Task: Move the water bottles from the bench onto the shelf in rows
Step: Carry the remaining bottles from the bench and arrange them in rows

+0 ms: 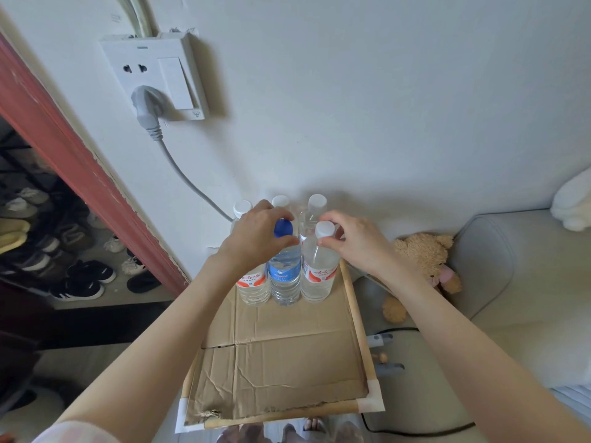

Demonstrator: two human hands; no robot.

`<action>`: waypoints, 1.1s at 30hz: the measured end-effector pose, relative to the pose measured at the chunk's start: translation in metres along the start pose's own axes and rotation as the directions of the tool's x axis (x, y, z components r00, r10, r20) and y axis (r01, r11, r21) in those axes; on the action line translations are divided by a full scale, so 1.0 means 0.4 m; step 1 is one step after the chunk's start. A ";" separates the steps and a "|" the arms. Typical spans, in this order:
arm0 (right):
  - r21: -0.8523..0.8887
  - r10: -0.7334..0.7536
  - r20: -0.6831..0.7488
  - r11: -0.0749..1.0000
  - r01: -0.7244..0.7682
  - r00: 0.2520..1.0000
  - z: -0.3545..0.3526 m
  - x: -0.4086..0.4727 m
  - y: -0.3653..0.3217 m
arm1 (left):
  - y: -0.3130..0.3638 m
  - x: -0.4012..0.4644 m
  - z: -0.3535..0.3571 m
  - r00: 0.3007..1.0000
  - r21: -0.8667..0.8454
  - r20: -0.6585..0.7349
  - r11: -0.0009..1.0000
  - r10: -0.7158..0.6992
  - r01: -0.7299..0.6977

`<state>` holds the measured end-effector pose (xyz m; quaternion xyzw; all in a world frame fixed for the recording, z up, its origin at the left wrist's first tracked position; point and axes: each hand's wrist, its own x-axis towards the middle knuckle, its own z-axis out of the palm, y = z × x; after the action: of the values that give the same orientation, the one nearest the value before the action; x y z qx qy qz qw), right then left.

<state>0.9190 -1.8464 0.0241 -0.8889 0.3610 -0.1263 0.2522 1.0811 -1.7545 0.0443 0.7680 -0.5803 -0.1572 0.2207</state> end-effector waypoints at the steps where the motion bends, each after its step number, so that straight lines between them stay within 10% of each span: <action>1: 0.005 0.002 -0.006 1.000 -0.002 1.000 0.002 0.001 0.000 | -0.001 0.001 0.001 1.000 -0.002 -0.004 1.000 -0.007 0.007; 33: 0.096 0.013 -0.034 0.995 -0.009 0.999 0.010 -0.011 -0.007 | -0.001 -0.005 -0.011 0.991 0.055 0.102 0.994 0.084 -0.090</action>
<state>0.9192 -1.8402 0.0220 -0.8714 0.3638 -0.1575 0.2889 1.0830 -1.7518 0.0478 0.7394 -0.6280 -0.1680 0.1751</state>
